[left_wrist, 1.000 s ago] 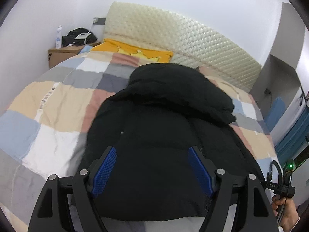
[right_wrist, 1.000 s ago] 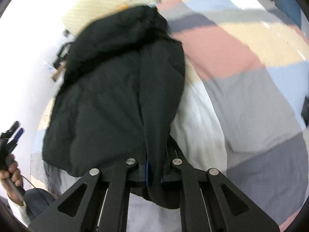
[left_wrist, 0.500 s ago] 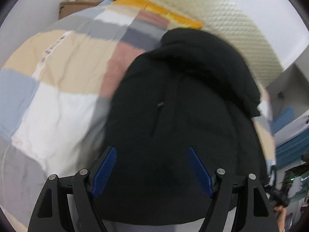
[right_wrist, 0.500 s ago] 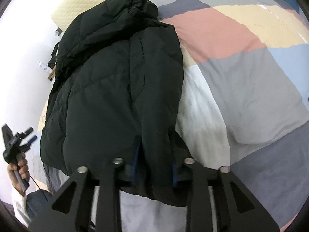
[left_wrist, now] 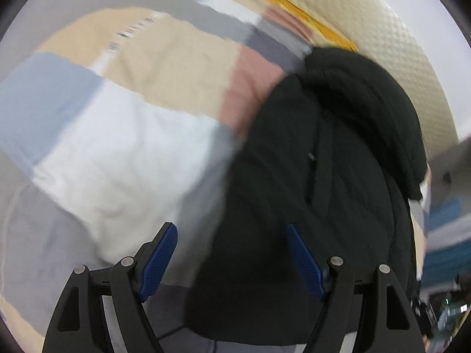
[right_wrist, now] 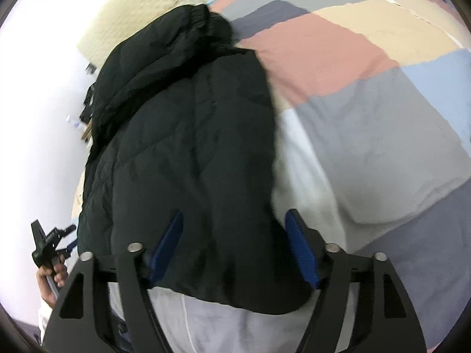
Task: Fold large clothes
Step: 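Grasp the jacket hem with the left tool while the right tool holds its part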
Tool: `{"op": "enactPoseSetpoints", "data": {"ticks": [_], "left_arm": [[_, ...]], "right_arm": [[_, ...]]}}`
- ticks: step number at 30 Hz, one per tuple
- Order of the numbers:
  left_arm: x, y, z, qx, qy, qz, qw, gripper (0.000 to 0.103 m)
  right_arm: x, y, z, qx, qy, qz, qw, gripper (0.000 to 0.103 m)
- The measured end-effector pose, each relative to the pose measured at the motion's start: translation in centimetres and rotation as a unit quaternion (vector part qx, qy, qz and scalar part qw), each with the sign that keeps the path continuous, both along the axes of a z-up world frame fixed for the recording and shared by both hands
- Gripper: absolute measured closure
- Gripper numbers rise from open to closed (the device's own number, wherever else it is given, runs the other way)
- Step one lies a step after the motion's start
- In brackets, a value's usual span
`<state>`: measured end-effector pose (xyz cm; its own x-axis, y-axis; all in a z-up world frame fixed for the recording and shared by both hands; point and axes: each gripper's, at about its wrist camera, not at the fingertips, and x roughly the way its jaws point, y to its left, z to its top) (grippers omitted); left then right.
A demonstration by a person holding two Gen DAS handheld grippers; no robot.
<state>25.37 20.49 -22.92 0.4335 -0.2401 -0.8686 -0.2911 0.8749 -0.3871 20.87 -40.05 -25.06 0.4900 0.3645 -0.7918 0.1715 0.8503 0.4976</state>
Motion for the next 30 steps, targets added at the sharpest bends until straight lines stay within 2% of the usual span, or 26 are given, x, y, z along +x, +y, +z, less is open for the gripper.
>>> {"op": "enactPoseSetpoints", "data": {"ticks": [2,5,8,10,12,15,17,19,22,24,27,30], "left_arm": [[0.3,-0.7,-0.3,-0.025,-0.002,-0.022,0.9994,0.026],[0.7,-1.1,-0.8,-0.053,0.004,-0.032,0.9981,0.026],[0.8,-1.1,-1.2,-0.032,0.012,-0.026,0.9991,0.026],[0.9,-0.5,-1.7,-0.037,0.022,-0.015,0.9990,0.026],[0.9,-0.1,-2.3,-0.053,0.034,-0.006,0.9980,0.026],[1.5,-0.7,-2.8,-0.047,0.036,-0.012,0.9982,0.026],[1.5,-1.1,-3.0,-0.051,0.035,-0.026,0.9977,0.023],[1.7,-1.5,-3.4,-0.071,0.039,-0.039,0.9959,0.016],[2.0,-1.9,-4.0,-0.101,0.040,-0.057,0.9925,0.010],[2.1,-2.2,-4.1,-0.114,0.035,-0.068,0.9905,0.010],[2.0,-2.7,-3.5,-0.154,0.015,-0.097,0.9832,0.010],[1.5,-3.8,-1.4,-0.199,-0.033,-0.138,0.9696,0.010]], "right_arm": [[0.1,-0.2,-0.7,-0.008,0.014,-0.003,1.000,0.022],[0.6,-0.1,-2.4,-0.001,0.049,-0.001,0.999,0.021],[1.2,0.1,-3.7,0.027,0.059,0.000,0.998,0.007],[1.6,0.4,-4.0,0.046,0.059,0.002,0.997,0.000],[1.7,0.7,-4.1,0.066,0.056,0.007,0.996,0.000],[1.8,1.4,-3.9,0.109,0.046,0.022,0.993,0.000],[1.8,1.9,-3.3,0.133,0.032,0.035,0.990,0.000],[1.7,2.3,-2.3,0.166,0.005,0.049,0.985,0.000],[1.3,2.5,-0.7,0.191,-0.036,0.058,0.979,0.000],[1.3,2.6,-0.2,0.192,-0.049,0.050,0.979,0.000],[1.2,2.5,-0.8,0.183,-0.033,0.031,0.982,0.000],[1.4,2.5,-1.6,0.170,-0.018,0.017,0.985,0.000]]}}
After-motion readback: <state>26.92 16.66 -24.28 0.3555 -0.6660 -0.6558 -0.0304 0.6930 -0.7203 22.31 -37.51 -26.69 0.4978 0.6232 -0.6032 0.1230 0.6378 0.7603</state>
